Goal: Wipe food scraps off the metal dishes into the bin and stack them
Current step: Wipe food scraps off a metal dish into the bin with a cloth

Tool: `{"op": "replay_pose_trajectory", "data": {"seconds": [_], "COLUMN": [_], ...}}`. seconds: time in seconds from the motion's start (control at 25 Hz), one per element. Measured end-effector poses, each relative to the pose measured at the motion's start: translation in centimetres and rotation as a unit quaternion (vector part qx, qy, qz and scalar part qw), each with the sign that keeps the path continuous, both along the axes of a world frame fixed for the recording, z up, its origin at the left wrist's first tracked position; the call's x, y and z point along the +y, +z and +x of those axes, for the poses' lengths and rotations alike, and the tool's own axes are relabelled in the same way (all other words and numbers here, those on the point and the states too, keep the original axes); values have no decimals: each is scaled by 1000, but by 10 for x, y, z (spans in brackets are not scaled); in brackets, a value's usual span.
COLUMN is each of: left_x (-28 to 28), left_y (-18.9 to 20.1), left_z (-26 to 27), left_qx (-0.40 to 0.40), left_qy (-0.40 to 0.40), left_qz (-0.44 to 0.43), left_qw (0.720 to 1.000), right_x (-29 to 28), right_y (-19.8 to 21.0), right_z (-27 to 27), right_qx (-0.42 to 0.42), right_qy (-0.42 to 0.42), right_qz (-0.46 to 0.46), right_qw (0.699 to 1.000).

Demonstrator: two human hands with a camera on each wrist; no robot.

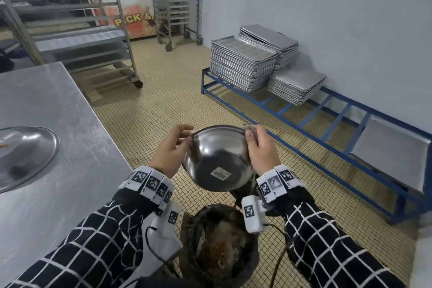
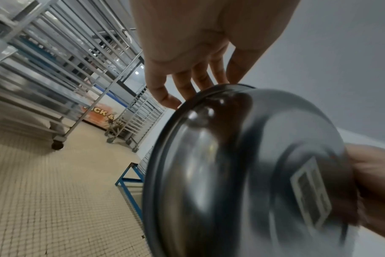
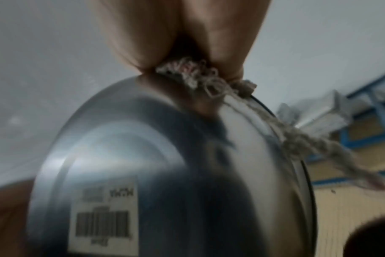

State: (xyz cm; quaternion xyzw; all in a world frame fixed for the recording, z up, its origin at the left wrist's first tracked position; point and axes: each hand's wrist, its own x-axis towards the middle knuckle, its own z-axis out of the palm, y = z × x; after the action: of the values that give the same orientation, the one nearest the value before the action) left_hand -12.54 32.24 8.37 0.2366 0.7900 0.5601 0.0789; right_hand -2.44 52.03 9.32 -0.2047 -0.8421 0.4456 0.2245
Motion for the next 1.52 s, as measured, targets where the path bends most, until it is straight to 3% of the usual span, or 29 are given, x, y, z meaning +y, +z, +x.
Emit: {"op": "replay_pose_trajectory", "data": {"seconds": [0.16, 0.24, 0.52, 0.76, 0.84, 0.96, 1.04, 1.24, 1.4, 1.52], "left_x": [8, 13, 15, 18, 16, 11, 6, 2, 2, -1], "left_y": [14, 15, 8, 7, 6, 3, 1, 2, 2, 4], "left_z": [8, 11, 8, 9, 9, 8, 3, -2, 2, 4], "left_qx": [46, 70, 74, 57, 52, 30, 21, 40, 57, 38], "left_qy": [-80, -82, -5, 34, 35, 59, 78, 88, 56, 34], "left_qz": [-84, -112, -126, -56, -44, -30, -18, -29, -29, -15], "left_qw": [992, 988, 989, 996, 997, 997, 997, 995, 996, 999], "right_x": [-9, -16, -33, -62, -61, -43, -34, -53, -69, -72], "right_y": [7, 5, -17, -32, -34, -39, -48, -56, -45, -32], "right_z": [-9, -14, -17, -5, -5, -7, -2, 10, -5, -10], "right_qx": [-24, -11, 99, 82, 96, 97, 99, 113, 108, 94], "right_qy": [122, 147, 40, 65, 36, -23, -14, 81, 101, 33], "right_qz": [154, 200, 190, 336, 299, 74, -11, 74, 246, 170], "right_qw": [980, 969, 976, 936, 949, 992, 995, 987, 958, 980]}}
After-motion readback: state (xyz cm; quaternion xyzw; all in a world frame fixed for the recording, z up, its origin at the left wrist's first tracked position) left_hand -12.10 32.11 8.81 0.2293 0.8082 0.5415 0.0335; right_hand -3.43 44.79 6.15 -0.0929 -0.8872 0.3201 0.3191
